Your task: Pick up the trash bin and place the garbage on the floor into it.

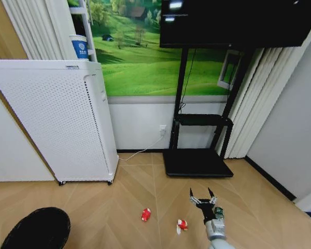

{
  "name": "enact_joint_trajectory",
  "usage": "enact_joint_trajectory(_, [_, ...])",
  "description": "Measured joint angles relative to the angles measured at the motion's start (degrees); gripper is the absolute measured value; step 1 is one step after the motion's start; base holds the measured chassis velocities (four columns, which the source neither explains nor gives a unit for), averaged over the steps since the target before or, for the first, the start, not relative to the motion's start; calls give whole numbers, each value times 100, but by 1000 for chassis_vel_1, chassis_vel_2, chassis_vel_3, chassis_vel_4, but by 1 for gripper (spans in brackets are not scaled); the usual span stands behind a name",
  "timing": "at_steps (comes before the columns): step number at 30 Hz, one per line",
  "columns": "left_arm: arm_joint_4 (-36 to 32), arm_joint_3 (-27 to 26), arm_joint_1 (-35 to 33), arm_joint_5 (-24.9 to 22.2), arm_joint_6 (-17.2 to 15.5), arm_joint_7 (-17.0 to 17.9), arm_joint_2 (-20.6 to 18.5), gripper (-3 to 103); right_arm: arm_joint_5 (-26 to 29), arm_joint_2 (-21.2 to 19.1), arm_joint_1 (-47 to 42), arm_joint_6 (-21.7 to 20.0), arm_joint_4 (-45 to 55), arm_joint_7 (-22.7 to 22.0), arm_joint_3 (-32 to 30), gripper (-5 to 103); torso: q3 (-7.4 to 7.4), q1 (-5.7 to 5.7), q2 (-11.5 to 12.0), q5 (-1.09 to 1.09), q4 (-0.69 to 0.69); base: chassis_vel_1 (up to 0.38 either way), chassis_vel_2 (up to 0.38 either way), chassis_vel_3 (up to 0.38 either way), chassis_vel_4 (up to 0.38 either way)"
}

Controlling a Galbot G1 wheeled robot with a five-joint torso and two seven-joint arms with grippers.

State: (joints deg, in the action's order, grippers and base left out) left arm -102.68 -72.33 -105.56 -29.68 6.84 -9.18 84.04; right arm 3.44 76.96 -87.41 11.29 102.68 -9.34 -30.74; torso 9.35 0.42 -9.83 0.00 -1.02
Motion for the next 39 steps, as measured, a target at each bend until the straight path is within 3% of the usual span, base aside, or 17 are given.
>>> enact_joint_trajectory(14, [-228,195,68,63,54,-38,63,4,-58,-19,292,263,-335,78,296,100,1,1,0,3,2,109,98,-105,-117])
enact_joint_trajectory(20, [-287,241,103,85,0,-43,68,4,-95,-34,331,181,-404,128,343,100,1,1,0,1,-2,-56,-41,33,26])
enact_joint_trajectory(25, [-324,290,106,135,-14,-37,99,4,-134,-64,379,148,-585,264,415,100,1,1,0,-1,3,0,0,0,0])
enact_joint_trajectory(39, [-343,193,-7,31,17,-94,37,4,-152,-346,1177,48,-1810,401,1338,100,2,2,0,0,3,-48,56,59,-50])
